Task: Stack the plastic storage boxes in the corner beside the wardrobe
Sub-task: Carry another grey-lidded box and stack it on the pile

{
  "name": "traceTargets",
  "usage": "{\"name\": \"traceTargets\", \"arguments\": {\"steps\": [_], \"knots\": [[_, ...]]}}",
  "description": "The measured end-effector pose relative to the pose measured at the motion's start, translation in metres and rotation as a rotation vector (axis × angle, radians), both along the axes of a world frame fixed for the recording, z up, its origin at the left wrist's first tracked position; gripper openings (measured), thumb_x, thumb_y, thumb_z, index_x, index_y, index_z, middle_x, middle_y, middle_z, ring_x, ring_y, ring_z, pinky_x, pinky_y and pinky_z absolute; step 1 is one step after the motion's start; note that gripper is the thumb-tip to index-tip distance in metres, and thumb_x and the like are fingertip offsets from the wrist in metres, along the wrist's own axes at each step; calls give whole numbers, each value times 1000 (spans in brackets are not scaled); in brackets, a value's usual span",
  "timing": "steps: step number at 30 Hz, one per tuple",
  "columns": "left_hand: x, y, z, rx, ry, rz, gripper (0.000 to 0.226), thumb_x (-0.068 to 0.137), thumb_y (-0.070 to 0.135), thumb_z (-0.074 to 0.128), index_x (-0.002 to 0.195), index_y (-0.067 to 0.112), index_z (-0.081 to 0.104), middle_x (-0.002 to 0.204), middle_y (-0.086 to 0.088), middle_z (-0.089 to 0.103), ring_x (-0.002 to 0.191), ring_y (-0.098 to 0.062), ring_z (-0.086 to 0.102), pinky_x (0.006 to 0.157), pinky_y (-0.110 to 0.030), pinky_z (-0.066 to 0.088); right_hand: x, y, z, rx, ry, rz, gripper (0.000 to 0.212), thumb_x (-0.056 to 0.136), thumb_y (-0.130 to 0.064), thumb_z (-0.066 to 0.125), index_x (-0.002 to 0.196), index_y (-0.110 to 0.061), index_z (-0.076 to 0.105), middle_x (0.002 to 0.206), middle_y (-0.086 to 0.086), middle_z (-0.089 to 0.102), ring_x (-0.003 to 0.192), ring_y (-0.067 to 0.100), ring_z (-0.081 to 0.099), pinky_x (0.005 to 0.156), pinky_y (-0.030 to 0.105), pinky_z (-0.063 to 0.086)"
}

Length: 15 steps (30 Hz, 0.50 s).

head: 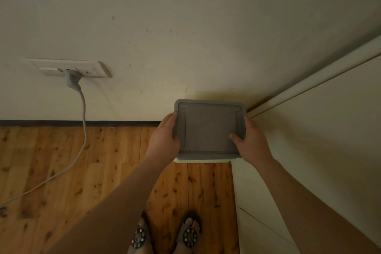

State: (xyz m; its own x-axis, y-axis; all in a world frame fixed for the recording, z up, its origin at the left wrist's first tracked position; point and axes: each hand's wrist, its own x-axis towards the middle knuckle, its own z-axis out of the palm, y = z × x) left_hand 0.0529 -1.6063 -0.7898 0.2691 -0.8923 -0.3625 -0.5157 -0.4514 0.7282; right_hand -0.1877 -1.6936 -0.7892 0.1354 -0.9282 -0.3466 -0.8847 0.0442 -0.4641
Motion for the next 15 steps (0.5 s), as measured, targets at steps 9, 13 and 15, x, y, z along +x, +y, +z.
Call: {"name": "traceTargets", "arguments": {"steps": [9,13,15], "knots": [[-9,9,-1,27,37,14,71,95,8,56,152,33,23,143,9,46,126,-14,49,96,-34,51,-10,4,5,52,40,20,78,92,-33,64,155,-22,20,148,9,41,130,31,47,104,47,45],[-10,6,0,2,9,-6,70,95,9,56,152,31,24,142,10,46,124,-11,49,94,-27,48,-11,-6,4,39,75,34,75,93,-34,62,155,-19,22,145,10,43,127,32,49,103,46,46],[-8,3,0,0,-1,-9,69,95,9,55,152,31,24,142,9,47,123,-11,50,93,-26,47,-10,-11,4,31,70,42,73,94,-33,62,154,-18,24,144,11,43,127,32,49,103,46,46]]}}
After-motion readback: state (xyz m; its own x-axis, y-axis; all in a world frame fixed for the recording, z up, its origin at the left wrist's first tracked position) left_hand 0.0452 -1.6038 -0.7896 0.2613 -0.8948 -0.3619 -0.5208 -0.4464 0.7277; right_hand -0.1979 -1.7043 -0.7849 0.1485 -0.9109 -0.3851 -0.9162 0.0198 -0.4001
